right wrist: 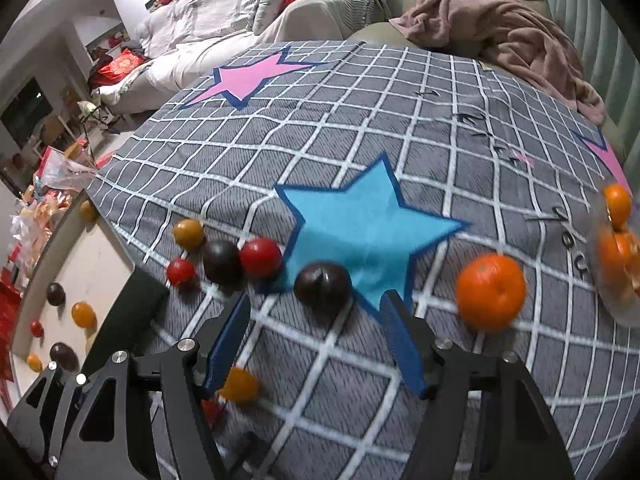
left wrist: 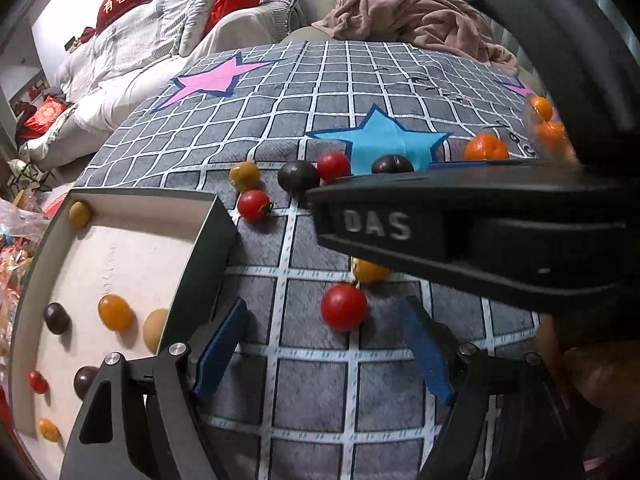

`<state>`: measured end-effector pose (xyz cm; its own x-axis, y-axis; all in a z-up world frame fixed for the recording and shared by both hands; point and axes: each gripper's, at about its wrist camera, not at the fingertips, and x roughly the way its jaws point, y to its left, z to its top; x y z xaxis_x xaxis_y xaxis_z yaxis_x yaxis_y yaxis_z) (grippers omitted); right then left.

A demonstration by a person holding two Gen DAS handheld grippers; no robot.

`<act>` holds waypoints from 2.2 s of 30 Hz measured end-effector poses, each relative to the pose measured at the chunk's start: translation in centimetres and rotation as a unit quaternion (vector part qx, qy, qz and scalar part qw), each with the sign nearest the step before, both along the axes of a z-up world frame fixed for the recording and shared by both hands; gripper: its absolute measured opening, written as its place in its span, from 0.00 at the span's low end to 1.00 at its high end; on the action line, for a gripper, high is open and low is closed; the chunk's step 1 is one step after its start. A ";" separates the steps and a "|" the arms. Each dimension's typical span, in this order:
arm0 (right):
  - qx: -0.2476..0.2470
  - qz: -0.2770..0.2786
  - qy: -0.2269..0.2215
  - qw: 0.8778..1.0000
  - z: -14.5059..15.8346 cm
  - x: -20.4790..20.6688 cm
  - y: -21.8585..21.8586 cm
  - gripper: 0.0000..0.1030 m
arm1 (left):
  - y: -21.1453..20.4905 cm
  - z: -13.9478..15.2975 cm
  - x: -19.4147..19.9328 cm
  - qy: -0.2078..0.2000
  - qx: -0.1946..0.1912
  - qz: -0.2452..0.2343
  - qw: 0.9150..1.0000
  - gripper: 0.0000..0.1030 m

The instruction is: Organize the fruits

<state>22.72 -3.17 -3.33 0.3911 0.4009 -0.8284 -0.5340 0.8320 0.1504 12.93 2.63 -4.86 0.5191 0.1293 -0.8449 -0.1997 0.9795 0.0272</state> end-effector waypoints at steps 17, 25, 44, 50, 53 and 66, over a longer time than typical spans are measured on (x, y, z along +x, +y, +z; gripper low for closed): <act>0.046 -0.024 0.024 0.998 -0.1 -4.1 -6.2 0.30 | -0.8 0.4 -1.8 -0.012 -0.021 -0.049 0.999 0.23; 0.049 -0.035 0.034 0.998 -0.2 -8.8 -9.0 0.30 | -1.8 0.6 -5.1 -0.002 -0.019 -0.063 0.998 0.23; 0.040 -0.054 0.045 0.997 -0.2 -17.4 -11.2 0.30 | -1.7 0.8 -11.2 0.012 -0.041 -0.068 0.997 0.23; 0.037 -0.058 0.042 0.997 0.4 -18.1 -11.3 0.30 | -1.4 0.7 -11.7 0.013 -0.050 -0.067 0.996 0.23; 0.035 -0.058 0.040 0.997 0.7 -18.5 -11.2 0.30 | -1.2 0.8 -12.1 0.014 -0.057 -0.065 0.996 0.23; 0.029 -0.045 0.029 0.998 2.0 -20.0 -10.0 0.30 | 0.9 2.5 -14.4 -0.011 -0.080 -0.064 0.995 0.23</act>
